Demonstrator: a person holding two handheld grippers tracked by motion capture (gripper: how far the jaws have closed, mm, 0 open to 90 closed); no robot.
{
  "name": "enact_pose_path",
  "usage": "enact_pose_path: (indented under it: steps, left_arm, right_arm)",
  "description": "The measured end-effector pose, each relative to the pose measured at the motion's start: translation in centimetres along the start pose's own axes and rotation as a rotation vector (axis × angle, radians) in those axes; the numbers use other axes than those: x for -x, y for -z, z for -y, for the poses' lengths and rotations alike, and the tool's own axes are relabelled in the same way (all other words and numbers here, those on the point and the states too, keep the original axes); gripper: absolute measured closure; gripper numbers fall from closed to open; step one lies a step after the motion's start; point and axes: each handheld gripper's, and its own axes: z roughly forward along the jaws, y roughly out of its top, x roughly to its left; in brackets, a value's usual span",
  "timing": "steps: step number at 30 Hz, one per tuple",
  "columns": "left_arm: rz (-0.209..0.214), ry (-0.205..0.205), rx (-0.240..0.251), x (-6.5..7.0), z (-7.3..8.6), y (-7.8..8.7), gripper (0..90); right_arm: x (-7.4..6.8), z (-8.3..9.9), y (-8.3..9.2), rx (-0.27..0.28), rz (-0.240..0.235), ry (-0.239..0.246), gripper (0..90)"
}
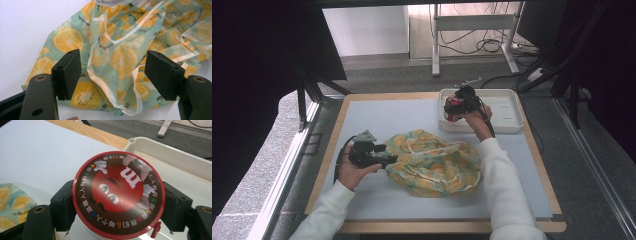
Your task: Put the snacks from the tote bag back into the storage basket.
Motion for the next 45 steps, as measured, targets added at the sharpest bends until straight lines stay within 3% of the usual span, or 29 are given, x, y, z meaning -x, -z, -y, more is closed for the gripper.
enact_pose_path:
  steps: [17,27,32,39,45]
  left_arm:
    - [0.000,-0.001,-0.008,-0.1,0.1,-0.1,29.8]
    - [-0.002,0.000,-0.009,-0.1,0.1,-0.1,29.7]
    - [0.001,0.003,-0.008,-0.2,0.1,-0.2,29.5]
    - [0.006,0.009,-0.007,-0.3,0.1,-0.2,29.5]
    - [0.000,0.005,-0.009,-0.3,0.0,-0.3,29.5]
  right_arm:
    - [0.7,1.2,-3.0,-0.055,0.035,-0.015,25.7]
    - [0.6,1.8,-4.1,-0.099,0.019,-0.012,23.9]
    - [0.3,1.2,-3.2,-0.024,0.038,-0.056,13.9]
    - [0.2,1.0,-2.0,0.007,0.031,-0.063,13.3]
    - [-0.4,0.5,-0.1,0.066,-0.025,-0.033,16.5]
